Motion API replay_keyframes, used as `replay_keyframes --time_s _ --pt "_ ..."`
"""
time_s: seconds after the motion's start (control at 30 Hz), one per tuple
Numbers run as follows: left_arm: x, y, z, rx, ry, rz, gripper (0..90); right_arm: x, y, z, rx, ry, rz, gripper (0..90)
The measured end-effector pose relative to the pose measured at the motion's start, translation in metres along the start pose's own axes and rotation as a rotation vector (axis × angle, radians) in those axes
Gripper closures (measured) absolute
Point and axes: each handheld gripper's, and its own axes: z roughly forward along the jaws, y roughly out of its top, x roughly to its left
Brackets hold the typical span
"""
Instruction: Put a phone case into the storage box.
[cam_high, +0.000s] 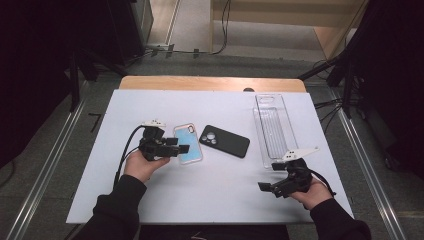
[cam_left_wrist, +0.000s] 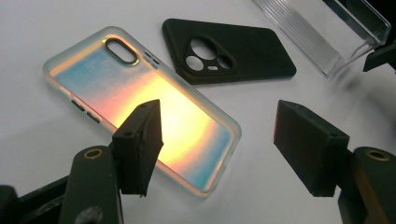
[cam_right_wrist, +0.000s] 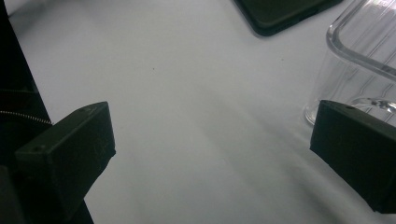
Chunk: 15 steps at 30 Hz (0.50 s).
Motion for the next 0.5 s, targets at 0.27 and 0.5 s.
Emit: replay_keyframes --time_s 0.27,0.5 --pt "-0.001 -0.002 0.010 0.056 -0.007 -0.021 45.9 0.000 0.000 0.000 0.003 -0.001 -0.002 0.0" --pt "-0.001 -0.008 0.019 0.164 0.001 0.031 89.9 0.001 0.000 0.000 0.005 0.001 -0.010 0.0"
